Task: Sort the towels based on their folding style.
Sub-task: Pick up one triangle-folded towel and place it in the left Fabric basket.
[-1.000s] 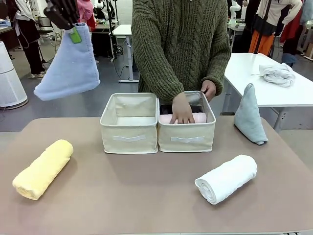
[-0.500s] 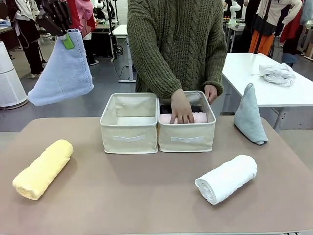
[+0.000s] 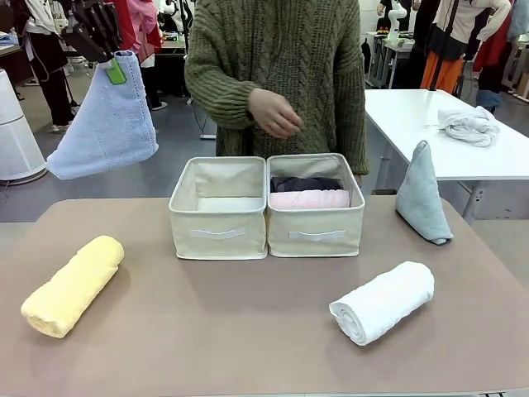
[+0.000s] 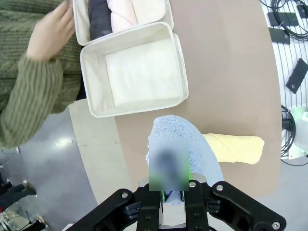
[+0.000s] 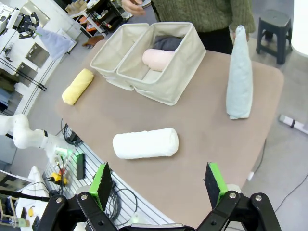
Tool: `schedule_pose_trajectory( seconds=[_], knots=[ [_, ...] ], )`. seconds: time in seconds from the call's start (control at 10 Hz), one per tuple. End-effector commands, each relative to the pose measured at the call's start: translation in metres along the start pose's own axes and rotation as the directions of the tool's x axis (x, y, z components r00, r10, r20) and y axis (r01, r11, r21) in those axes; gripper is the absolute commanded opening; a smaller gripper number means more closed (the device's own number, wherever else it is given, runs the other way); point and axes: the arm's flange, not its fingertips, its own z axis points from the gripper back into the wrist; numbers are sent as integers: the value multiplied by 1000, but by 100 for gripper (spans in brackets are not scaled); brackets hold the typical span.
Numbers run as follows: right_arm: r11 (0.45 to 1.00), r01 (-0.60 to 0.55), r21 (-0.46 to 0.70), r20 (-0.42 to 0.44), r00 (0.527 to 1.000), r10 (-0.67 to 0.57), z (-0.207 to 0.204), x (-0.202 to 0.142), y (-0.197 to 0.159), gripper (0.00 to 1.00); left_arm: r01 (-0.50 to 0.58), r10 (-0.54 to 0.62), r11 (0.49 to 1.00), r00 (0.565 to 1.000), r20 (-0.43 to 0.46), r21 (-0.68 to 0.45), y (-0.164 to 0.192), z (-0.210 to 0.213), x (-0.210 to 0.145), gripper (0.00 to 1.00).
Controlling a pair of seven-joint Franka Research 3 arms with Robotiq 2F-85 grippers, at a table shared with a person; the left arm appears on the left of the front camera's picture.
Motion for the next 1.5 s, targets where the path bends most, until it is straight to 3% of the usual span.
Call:
schedule_pose_trajectory(
  seconds=[0.0,0.2,0.3,0.5,0.9,1.1,1.4],
  knots=[
    [1000,-7,17,14,1000,7,-1,0,1,100,3,-3,1000,1000,7,3,-1,3,0,15],
    [1000,-7,17,14,1000,7,-1,0,1,100,0,0,1000,1000,0,0,0,0,0,15],
    [1000,-7,17,14,1000,7,-1,0,1,100,115,-115,993,993,35,-7,16,-3,18,15],
    [1000,-7,17,14,1000,7,-1,0,1,100,224,-224,974,974,42,4,41,-25,63,15],
    [1000,-7,17,14,1000,7,-1,0,1,100,322,-321,947,940,115,6,73,-88,114,15],
    [1000,-7,17,14,1000,7,-1,0,1,100,406,-400,913,906,143,-20,77,-123,124,15],
    [1000,-7,17,14,1000,7,-1,0,1,100,447,-427,893,877,222,-47,71,-162,129,15]
  ],
)
